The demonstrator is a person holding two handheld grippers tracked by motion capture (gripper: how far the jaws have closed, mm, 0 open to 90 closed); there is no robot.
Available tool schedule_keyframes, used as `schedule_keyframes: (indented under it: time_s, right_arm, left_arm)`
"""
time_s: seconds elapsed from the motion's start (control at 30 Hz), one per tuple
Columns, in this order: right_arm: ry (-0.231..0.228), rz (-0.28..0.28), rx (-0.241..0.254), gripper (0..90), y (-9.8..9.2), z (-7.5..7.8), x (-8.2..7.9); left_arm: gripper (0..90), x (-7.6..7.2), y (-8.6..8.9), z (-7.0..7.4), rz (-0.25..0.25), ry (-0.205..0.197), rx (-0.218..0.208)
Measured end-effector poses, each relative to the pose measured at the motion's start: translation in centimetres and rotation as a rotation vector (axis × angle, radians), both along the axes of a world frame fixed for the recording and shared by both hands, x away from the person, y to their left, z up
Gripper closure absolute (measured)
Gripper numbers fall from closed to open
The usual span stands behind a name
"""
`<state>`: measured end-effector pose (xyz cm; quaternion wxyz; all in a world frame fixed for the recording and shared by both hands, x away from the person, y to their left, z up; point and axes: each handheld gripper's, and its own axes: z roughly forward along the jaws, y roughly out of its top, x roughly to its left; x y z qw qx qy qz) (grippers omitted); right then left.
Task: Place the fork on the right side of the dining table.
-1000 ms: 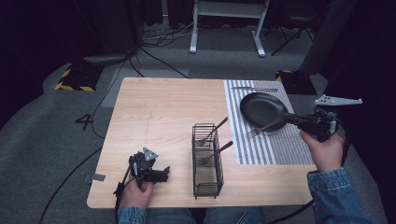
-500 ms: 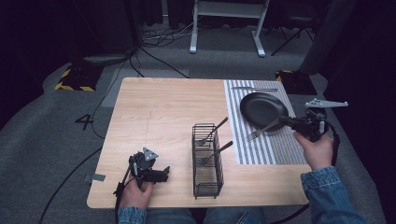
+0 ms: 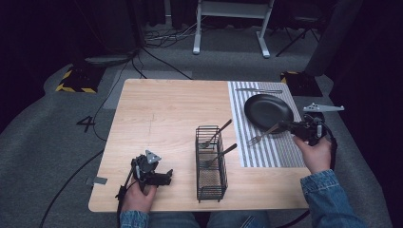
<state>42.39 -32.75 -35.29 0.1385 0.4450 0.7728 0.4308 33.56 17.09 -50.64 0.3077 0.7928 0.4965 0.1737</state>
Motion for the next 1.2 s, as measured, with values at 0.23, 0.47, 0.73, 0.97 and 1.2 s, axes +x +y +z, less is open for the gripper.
schedule_keyframes:
  time_s: [0.23,0.47,0.73,0.97,1.2]
  right_arm:
    - [0.011,0.001,0.000,86.6,0.3,-0.4,0.1]
    - [0.025,-0.012,0.012,86.6,0.0,-0.5,0.3]
    - [0.057,-0.032,0.024,85.8,-0.4,-0.5,1.0]
    - [0.103,-0.077,0.017,81.5,-1.2,-0.8,1.8]
    - [0.142,-0.116,0.050,75.2,-2.7,-1.7,2.0]
  left_arm:
    - [0.2,0.0,0.0,0.0,0.000,0.000,0.000]
    - [0.2,0.0,0.0,0.0,-0.001,0.002,0.001]
    - [0.2,0.0,0.0,0.0,0.000,0.000,0.000]
    - [0.2,0.0,0.0,0.0,-0.001,0.002,0.001]
    - [0.2,0.0,0.0,0.0,-0.002,0.002,0.001]
